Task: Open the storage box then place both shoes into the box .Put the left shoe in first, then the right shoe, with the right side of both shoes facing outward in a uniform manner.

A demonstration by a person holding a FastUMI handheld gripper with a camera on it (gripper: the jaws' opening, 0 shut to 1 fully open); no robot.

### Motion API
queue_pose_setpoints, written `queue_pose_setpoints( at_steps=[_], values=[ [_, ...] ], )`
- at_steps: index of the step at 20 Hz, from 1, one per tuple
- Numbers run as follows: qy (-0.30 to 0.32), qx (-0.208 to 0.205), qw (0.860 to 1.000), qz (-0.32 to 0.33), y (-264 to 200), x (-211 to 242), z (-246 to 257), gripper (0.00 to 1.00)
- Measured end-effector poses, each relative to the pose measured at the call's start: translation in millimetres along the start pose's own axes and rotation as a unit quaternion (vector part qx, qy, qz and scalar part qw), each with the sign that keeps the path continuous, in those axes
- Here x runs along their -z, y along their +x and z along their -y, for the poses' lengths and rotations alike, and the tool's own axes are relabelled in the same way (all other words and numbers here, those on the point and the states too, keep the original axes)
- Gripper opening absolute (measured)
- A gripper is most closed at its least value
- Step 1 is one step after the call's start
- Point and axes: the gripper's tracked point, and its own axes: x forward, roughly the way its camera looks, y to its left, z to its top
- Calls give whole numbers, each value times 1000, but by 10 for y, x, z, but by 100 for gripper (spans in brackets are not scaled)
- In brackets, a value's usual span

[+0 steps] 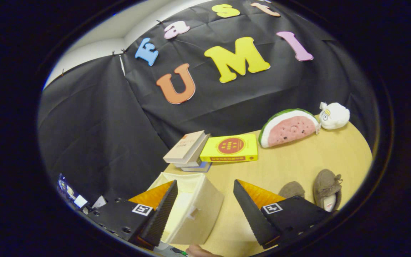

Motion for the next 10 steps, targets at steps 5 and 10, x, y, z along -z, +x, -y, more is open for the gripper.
queue_pose_setpoints(
  at_steps=[5, 10],
  values=[
    [-30, 84, 996, -29, -117, 263, 726, 96],
    [-58, 138, 988, -38, -316, 426, 1194, 96]
  ],
)
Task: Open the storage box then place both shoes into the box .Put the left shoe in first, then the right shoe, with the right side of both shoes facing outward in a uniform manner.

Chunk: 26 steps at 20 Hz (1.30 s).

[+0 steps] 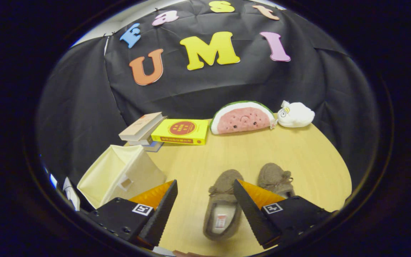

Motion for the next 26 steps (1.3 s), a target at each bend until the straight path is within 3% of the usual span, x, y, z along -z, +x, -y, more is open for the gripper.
queue_pose_setpoints(
  at_steps=[6, 11, 14, 17, 20, 21, 26],
  values=[
    [6, 26, 999, -24, 117, 431, 381, 96],
    [8, 34, 995, -96, 309, 854, 547, 96],
    [-5, 29, 991, -129, 351, 869, 556, 96],
    [10, 25, 984, -177, 433, 906, 597, 89],
    [20, 21, 975, -220, 513, 935, 619, 89],
    [18, 18, 973, -231, 538, 939, 614, 82],
    [32, -8, 957, -288, 620, 1020, 497, 82]
  ],
)
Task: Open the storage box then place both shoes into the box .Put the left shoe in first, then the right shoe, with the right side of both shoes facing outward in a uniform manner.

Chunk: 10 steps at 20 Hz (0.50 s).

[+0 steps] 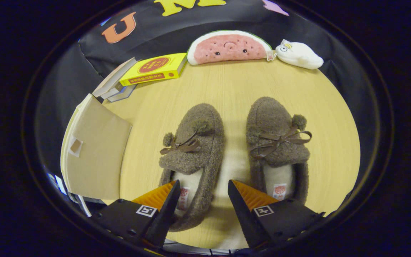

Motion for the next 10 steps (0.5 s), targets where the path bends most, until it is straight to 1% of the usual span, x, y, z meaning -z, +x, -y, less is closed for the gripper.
queue_pose_setpoints(
  at_steps=[3, 4, 6, 8, 10],
  values=[
    [7, -2, 1000, -13, 36, 16, -1, 68],
    [9, -6, 1000, -15, 35, 15, -12, 66],
    [8, -8, 1000, -16, 25, 39, -6, 49],
    [11, -2, 1000, -15, 1, 34, 22, 49],
    [23, 2, 1000, -18, -11, -11, 67, 28]
  ],
)
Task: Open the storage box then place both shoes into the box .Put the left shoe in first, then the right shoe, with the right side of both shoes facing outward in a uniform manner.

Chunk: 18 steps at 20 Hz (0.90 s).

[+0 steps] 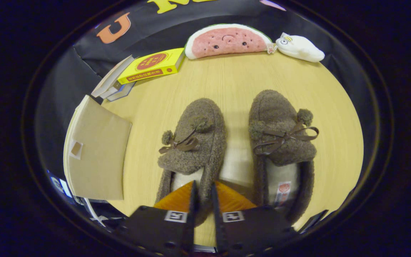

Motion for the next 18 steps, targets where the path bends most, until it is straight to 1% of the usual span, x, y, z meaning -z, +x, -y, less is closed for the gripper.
queue_pose_setpoints(
  at_steps=[1, 3, 4, 7, 12, 18],
  values=[
    [-4, 0, 1000, -5, 25, 32, 8, 18],
    [-3, 4, 1000, -7, 1, 10, 51, 18],
    [-1, 2, 1000, -11, 9, -6, 43, 0],
    [9, -2, 1000, -4, -19, -18, 66, 0],
    [29, -24, 999, 0, -175, 38, 10, 0],
    [46, -54, 997, 10, -424, 87, -180, 1]
  ],
)
